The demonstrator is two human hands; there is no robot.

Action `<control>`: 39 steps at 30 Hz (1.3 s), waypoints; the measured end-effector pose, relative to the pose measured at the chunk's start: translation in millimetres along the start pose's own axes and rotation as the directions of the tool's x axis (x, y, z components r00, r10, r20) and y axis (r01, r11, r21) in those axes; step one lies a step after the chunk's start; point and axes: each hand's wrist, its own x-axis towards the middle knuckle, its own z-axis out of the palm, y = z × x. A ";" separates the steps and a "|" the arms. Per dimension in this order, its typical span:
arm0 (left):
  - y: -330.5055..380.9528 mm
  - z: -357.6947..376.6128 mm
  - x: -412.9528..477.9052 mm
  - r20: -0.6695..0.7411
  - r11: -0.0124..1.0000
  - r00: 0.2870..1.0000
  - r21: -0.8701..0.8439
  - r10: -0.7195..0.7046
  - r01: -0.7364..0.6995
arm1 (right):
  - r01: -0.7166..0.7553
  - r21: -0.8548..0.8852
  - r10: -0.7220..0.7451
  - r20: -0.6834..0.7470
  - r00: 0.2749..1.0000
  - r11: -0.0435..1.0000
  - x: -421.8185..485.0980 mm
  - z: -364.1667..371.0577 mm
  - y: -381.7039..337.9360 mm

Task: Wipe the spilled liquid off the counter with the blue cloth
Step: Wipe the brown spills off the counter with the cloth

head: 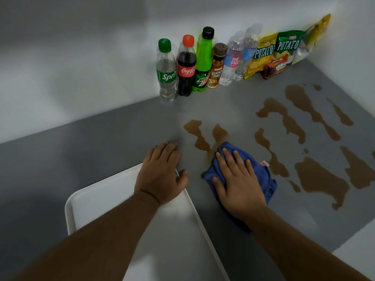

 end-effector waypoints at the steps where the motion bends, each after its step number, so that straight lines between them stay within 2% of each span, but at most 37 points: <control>1: 0.2 -0.5 0.0 0.000 1.000 1.000 0.000 0.001 -0.001 | -0.015 -0.004 0.015 0.004 1.000 1.000 1.2 -1.3 4.2; 7: 1.5 -1.6 0.3 0.022 1.000 1.000 -0.009 -0.010 0.010 | -0.175 0.009 0.176 -0.017 0.984 0.984 65.7 -12.9 -13.5; 9: 1.3 -2.0 1.0 0.029 1.000 0.999 -0.009 -0.013 0.013 | -0.142 -0.001 0.142 -0.010 0.990 0.990 73.4 -12.8 -22.0; 14: 0.2 -2.8 1.2 0.027 1.000 1.000 -0.027 -0.009 0.010 | 0.045 -0.008 -0.045 -0.007 0.999 0.999 32.7 -6.7 0.1; 17: 0.8 -3.9 0.9 0.031 0.999 0.999 -0.046 -0.012 0.014 | -0.026 -0.023 0.026 -0.017 1.000 0.999 39.9 -11.0 13.3; 22: 2.9 -7.0 1.3 0.059 0.999 0.998 -0.037 -0.020 0.022 | -0.115 -0.006 0.115 -0.018 0.993 0.993 95.0 -15.5 -10.1; 28: 2.3 -8.0 1.3 0.060 0.998 0.998 -0.065 -0.020 0.024 | 0.125 -0.013 -0.125 0.003 0.992 0.992 66.2 -13.2 4.4; 34: 2.2 -8.2 2.3 0.029 0.994 0.999 -0.110 -0.018 0.021 | -0.050 -0.017 0.050 -0.022 0.999 0.999 42.3 -12.9 12.0; 39: 3.1 -7.3 2.5 0.009 0.993 1.000 -0.118 -0.013 0.014 | -0.005 -0.020 0.005 0.002 1.000 1.000 18.1 2.5 -18.6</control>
